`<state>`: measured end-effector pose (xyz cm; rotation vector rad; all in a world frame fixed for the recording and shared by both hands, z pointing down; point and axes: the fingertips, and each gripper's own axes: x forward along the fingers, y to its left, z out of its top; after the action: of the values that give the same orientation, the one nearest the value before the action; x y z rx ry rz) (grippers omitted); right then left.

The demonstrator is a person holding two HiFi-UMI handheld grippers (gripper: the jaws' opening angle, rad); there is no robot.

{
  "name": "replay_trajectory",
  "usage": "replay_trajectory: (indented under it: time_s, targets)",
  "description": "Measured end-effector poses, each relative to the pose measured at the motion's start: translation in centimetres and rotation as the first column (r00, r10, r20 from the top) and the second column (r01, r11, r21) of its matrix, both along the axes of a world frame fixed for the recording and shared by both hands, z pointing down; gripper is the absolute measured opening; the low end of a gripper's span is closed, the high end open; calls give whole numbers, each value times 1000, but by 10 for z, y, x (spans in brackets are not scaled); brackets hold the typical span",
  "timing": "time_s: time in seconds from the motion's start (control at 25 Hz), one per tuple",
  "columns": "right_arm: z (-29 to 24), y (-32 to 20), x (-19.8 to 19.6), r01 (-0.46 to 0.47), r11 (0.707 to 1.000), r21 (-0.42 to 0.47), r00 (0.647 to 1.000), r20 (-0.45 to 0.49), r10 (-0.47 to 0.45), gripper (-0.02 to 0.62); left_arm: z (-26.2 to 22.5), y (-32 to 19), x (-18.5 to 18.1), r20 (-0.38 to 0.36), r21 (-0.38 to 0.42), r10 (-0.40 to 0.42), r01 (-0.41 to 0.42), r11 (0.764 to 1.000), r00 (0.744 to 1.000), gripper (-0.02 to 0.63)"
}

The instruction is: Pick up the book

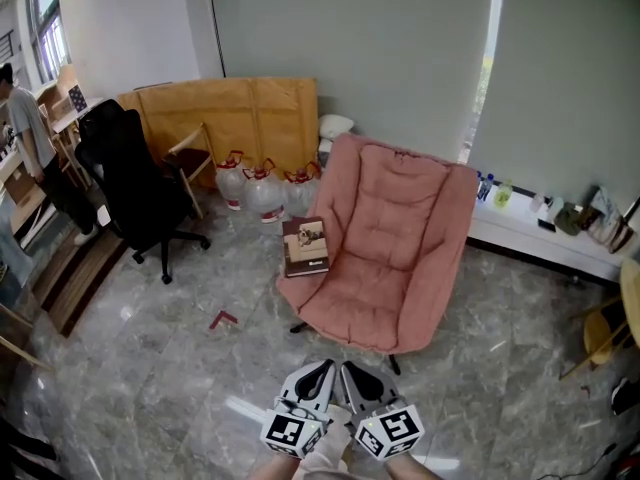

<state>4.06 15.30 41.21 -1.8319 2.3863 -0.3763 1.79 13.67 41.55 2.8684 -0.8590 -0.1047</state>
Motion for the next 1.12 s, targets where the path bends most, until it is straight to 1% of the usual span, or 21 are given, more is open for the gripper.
replay_trajectory:
  time_s: [0.08,0.2,0.32,0.68,0.92,1.12]
  targets:
    - [2,-11,3,8,1000,-4,1000,0,-8,14,4,-10,3,3,0,-3,3,1000,1000,21]
    - [3,-31,6,21,1000,-6,1000,1,-21,14,12,-32,5,12,-20,-19,19,1000,1000,21]
    - [4,-52,16,33,999,-11,999,-16,-33,14,8,-61,12,-28,-19,-47,46,999,999,21]
    - [-1,-119,47,20,999,-33,1000,-20,-21,14,1,-129,43,-36,-15,-39,38,999,999,21]
    - [7,-156,56,19,998,-51,1000,-12,-20,14,14,-166,46,-8,-36,-60,60,998,998,21]
    - [7,-191,59,34,998,-57,999,-6,-34,14,5,-204,49,-25,-25,-73,72,997,997,21]
